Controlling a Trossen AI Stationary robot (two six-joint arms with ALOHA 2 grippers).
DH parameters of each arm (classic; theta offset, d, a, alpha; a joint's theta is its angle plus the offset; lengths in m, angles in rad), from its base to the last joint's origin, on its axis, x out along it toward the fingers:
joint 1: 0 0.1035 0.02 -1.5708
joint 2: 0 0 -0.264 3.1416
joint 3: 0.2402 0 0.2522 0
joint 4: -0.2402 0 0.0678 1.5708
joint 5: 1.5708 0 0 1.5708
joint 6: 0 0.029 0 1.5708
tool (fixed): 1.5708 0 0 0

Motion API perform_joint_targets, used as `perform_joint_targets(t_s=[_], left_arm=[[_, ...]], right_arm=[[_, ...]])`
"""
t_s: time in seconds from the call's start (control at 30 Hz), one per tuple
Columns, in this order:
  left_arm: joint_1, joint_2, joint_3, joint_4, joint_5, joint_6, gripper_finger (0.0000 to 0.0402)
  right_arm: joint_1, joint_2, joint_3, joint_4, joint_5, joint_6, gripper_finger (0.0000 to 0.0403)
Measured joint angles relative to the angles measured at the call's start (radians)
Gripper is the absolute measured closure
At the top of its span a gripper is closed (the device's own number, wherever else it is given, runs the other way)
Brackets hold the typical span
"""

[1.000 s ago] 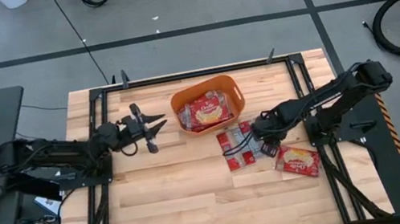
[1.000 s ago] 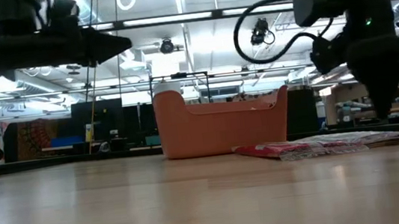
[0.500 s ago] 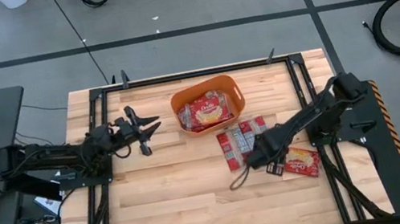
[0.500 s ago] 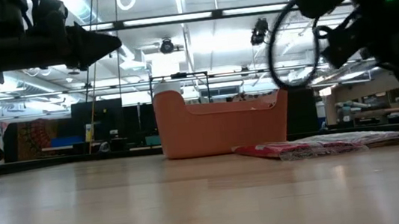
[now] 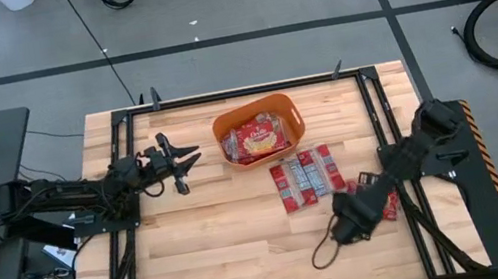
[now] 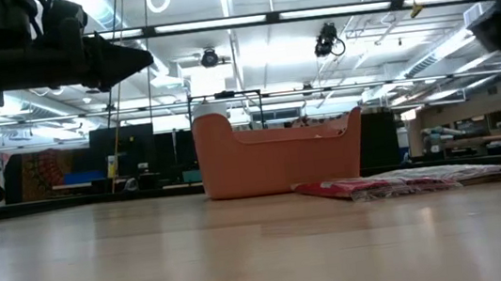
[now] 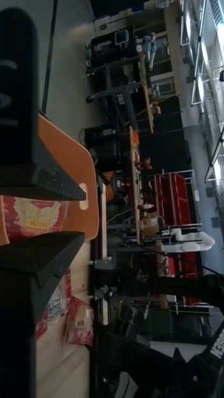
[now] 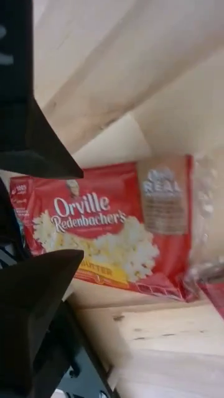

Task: Sort popcorn bags into baskets
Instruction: Put the red popcorn bag into the orange bin

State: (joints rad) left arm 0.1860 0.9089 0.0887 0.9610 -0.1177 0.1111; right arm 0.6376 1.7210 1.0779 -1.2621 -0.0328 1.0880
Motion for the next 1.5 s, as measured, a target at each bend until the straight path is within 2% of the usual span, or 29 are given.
perform_joint_targets(t_s=[0.2, 0.4, 0.67, 1.03, 1.17, 1.37, 1.5], left_arm=[[0.000, 0.000, 0.000, -0.015, 0.000, -0.021, 0.0308], [0.000, 0.000, 0.000, -0.022, 0.000, -0.021, 0.0308], [0.000, 0.000, 0.000, -0.025, 0.000, -0.020, 0.0308], [0.000, 0.000, 0.000, -0.025, -0.001, -0.010, 0.0308], [0.000, 0.000, 0.000, -0.025, -0.019, 0.006, 0.0308], [0.000, 0.000, 0.001, -0.025, -0.019, 0.006, 0.0308], [0.000, 0.000, 0.001, -0.025, -0.020, 0.006, 0.0308]], right_arm=[[0.123, 0.004, -0.023, 0.038, 0.055, 0.105, 0.0178], [0.191, 0.004, -0.065, 0.088, 0.085, 0.155, 0.0182], [0.206, 0.005, -0.142, 0.210, 0.092, 0.204, 0.0193], [0.209, 0.002, -0.197, 0.228, 0.132, 0.248, 0.0201], [0.209, 0.003, -0.200, 0.223, 0.149, 0.247, 0.0236], [0.208, 0.006, -0.202, 0.215, 0.149, 0.248, 0.0331], [0.202, 0.006, -0.177, 0.190, 0.105, 0.225, 0.0383]])
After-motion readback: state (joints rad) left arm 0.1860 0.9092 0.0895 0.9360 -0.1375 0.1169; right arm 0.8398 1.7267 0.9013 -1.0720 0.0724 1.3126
